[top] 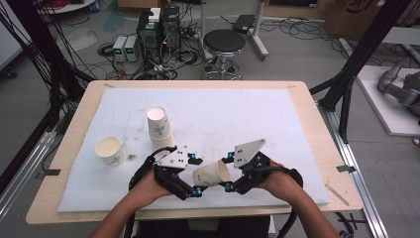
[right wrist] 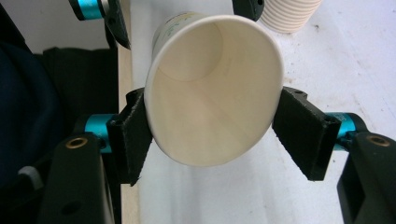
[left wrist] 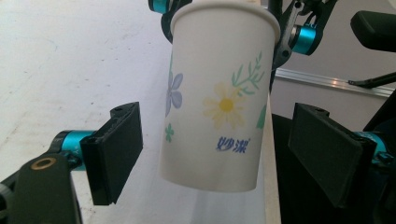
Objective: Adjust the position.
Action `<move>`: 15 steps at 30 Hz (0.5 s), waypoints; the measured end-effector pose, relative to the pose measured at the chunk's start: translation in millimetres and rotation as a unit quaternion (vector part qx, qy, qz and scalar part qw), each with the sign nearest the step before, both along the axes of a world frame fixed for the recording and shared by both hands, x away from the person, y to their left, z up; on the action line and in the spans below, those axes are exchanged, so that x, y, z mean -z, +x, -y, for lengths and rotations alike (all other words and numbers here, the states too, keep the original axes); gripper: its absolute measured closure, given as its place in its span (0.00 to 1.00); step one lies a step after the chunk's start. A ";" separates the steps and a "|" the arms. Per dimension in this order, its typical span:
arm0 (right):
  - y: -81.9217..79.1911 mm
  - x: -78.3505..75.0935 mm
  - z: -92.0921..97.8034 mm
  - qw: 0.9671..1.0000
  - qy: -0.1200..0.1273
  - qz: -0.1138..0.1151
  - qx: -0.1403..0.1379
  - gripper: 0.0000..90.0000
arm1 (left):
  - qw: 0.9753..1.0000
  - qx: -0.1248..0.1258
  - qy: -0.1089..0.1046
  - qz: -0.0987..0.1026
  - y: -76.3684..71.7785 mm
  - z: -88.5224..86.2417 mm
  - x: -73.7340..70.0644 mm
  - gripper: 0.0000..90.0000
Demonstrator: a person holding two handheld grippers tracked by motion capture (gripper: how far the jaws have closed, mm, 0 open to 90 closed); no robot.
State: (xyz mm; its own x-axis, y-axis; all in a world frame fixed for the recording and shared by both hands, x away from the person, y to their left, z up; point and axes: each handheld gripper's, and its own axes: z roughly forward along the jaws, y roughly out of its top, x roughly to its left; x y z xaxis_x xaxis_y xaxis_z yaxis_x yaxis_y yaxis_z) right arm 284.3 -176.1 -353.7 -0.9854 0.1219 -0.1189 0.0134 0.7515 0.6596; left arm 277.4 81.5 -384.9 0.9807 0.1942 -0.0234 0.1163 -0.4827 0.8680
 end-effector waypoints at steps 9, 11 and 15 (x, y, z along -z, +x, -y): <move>1.9 -5.0 -13.9 0.999 -0.044 0.006 -0.011 0.35 | 1.000 0.009 0.021 0.004 0.6 2.4 2.4 0.23; 2.1 -6.4 -17.6 0.998 -0.054 0.009 -0.015 0.35 | 1.000 0.009 0.021 0.005 0.5 2.6 2.6 0.23; 1.2 -7.6 -22.6 0.997 -0.067 0.016 -0.019 0.35 | 1.000 0.010 0.021 0.002 0.3 3.3 3.5 0.23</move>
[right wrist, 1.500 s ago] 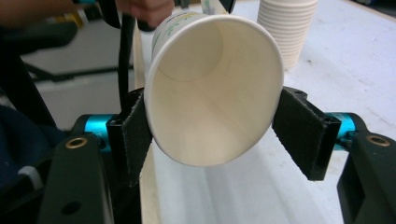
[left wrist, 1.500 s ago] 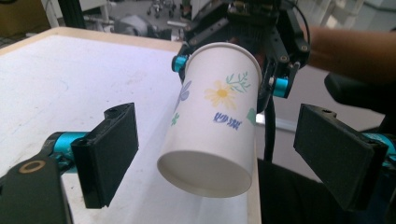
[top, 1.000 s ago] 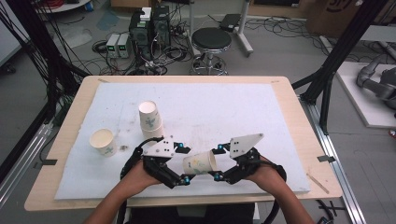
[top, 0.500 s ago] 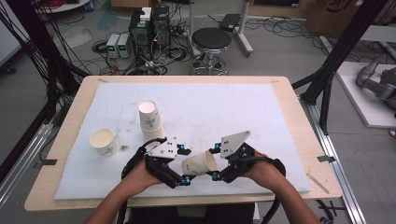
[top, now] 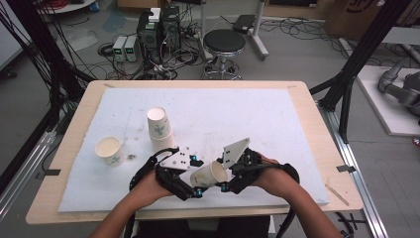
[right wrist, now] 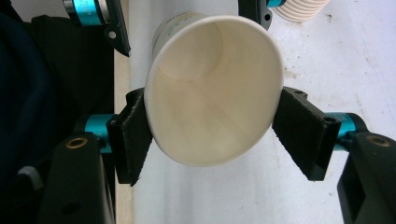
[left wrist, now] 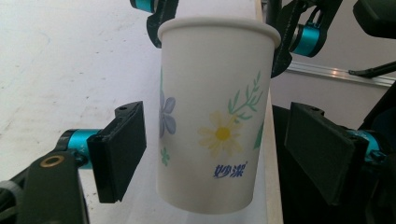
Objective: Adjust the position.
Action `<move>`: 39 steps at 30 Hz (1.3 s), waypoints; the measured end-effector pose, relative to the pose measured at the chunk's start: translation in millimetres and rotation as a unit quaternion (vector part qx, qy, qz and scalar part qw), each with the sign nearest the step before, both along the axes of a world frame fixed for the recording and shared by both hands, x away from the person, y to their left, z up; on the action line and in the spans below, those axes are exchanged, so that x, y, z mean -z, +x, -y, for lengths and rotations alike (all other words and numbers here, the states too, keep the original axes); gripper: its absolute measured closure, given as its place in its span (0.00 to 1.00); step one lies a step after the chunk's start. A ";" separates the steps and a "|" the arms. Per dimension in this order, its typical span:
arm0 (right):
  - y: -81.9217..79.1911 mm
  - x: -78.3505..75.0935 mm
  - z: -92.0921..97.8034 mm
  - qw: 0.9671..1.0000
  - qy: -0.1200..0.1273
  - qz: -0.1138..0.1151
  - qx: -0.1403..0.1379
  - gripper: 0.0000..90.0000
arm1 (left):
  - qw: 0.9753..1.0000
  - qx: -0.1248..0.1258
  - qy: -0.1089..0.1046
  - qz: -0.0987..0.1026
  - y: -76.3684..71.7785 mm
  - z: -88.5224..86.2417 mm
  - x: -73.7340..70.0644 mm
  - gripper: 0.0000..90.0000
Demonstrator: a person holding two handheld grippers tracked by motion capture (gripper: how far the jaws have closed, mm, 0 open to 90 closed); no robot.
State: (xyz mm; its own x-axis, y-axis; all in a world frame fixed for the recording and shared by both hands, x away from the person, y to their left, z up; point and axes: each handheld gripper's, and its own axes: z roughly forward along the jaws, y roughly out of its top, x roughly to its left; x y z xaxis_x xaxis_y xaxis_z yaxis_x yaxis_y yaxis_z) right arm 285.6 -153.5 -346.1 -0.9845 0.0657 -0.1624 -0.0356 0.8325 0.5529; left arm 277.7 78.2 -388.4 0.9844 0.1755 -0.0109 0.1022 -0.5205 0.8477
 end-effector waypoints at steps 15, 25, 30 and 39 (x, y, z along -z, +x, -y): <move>-3.5 -1.9 -12.5 0.999 -0.035 -0.001 -0.013 0.35 | 0.999 0.018 0.030 -0.002 0.0 6.8 4.6 0.33; -4.6 -2.8 -15.8 0.999 -0.037 -0.005 -0.026 0.34 | 0.999 0.026 0.029 -0.012 0.3 7.4 7.9 0.38; -3.3 -1.0 -15.4 0.999 -0.034 -0.014 -0.032 0.33 | 0.999 0.026 0.019 -0.018 -0.4 6.3 11.1 0.39; 2.8 -2.4 4.8 0.995 0.080 -0.061 0.013 0.24 | 0.999 0.000 -0.021 -0.030 -1.0 -6.8 18.4 0.36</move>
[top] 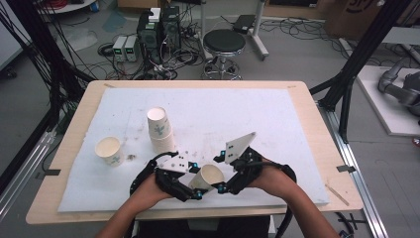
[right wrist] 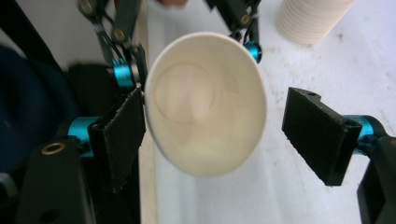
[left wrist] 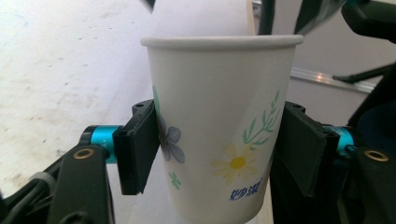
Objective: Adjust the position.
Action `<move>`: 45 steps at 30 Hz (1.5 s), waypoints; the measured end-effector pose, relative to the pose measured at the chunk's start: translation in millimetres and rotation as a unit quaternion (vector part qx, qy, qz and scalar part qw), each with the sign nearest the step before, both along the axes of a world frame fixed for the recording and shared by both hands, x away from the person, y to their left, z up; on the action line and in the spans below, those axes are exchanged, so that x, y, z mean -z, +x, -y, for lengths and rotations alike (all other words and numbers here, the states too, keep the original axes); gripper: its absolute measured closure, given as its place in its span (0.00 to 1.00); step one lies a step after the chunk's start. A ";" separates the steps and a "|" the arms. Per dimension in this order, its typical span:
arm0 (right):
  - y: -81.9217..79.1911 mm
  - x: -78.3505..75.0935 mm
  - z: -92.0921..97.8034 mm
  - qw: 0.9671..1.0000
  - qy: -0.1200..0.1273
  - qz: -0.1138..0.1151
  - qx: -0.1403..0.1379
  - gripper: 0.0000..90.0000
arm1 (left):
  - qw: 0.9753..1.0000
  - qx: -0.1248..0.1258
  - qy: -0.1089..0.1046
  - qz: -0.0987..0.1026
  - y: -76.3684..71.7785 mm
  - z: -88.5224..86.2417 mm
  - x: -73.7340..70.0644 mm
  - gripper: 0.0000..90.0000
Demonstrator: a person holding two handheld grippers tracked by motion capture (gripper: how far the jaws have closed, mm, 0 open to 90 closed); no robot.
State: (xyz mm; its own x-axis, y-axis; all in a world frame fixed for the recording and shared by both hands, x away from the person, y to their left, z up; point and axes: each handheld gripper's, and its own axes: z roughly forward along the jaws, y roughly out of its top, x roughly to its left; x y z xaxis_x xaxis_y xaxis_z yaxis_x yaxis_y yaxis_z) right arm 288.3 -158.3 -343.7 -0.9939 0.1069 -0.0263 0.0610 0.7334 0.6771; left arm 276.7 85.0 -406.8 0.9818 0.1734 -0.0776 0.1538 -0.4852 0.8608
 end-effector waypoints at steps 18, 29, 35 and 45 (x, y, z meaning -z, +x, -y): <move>-9.5 30.4 86.4 0.967 0.159 0.030 0.195 0.23 | 0.986 -0.117 -0.116 0.023 -4.7 -47.5 10.4 0.34; -18.2 66.5 125.5 0.936 0.185 0.048 0.297 0.23 | 0.976 -0.155 -0.144 0.054 -6.1 -56.0 10.6 0.33; -19.0 71.0 133.2 0.930 0.184 0.056 0.314 0.23 | 0.972 -0.164 -0.157 0.058 -6.6 -60.3 12.2 0.33; -21.0 68.5 141.1 0.923 0.198 0.063 0.325 0.23 | 0.972 -0.158 -0.162 0.058 -7.6 -54.6 14.5 0.33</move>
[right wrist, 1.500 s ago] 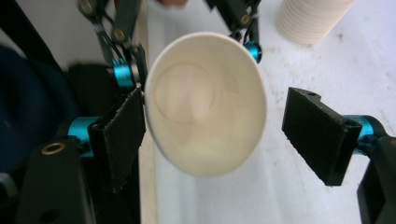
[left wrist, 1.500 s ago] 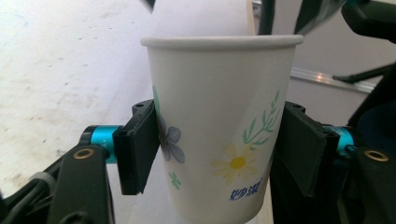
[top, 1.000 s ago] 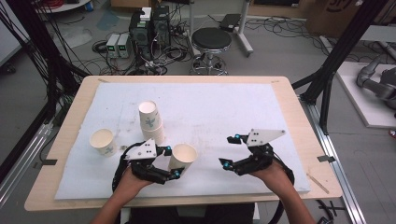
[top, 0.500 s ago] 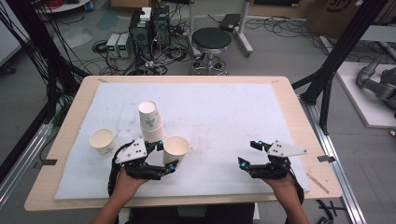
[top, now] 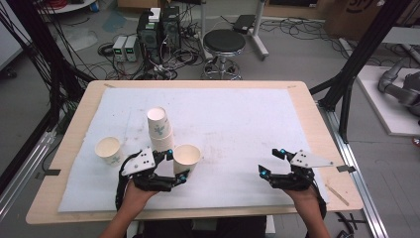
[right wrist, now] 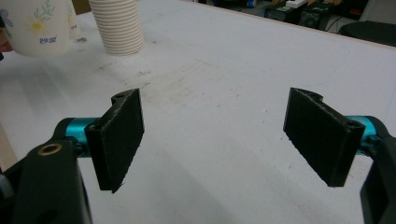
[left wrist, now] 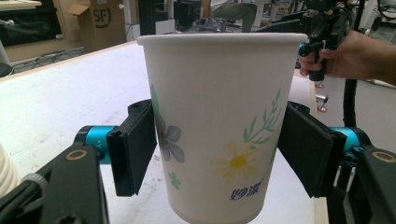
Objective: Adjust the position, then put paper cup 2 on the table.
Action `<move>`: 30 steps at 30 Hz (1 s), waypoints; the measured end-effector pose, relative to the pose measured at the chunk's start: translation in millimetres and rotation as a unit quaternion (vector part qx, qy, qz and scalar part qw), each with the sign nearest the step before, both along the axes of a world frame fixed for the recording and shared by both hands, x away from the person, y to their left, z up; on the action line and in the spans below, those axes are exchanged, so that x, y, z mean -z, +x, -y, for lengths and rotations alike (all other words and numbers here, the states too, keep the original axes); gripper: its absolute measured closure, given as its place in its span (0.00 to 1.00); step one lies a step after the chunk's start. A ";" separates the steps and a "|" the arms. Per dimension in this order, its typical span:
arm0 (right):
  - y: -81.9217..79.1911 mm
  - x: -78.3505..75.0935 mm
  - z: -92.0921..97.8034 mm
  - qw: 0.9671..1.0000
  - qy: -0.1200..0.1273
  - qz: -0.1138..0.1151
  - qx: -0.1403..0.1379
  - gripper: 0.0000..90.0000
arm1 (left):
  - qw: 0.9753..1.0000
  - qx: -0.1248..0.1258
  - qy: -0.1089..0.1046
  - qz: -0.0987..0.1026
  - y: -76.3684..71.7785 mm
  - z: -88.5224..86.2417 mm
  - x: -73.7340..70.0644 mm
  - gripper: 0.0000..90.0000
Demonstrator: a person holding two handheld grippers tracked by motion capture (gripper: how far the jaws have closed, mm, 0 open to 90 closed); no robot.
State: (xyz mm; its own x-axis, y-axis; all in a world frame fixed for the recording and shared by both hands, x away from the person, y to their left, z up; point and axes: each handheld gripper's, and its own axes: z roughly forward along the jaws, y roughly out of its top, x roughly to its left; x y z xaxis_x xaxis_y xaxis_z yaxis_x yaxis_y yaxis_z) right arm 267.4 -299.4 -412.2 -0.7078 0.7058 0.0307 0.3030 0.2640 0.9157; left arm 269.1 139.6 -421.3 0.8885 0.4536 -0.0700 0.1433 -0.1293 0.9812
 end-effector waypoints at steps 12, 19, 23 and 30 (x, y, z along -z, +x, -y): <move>-6.0 -3.6 11.7 1.000 0.014 0.007 0.019 0.23 | 1.000 -0.002 -0.012 0.009 4.3 2.1 -3.8 0.33; -10.0 -3.0 15.0 1.000 0.010 0.005 0.027 0.23 | 1.000 0.000 -0.013 0.000 10.6 3.9 0.0 0.33; -11.0 -2.7 17.8 0.999 0.012 0.005 0.031 0.23 | 1.000 -0.001 -0.012 -0.007 15.4 7.8 3.3 0.33; -9.6 -0.3 16.3 1.000 -0.003 0.001 0.024 0.23 | 1.000 -0.019 0.002 0.001 31.6 20.7 3.4 0.33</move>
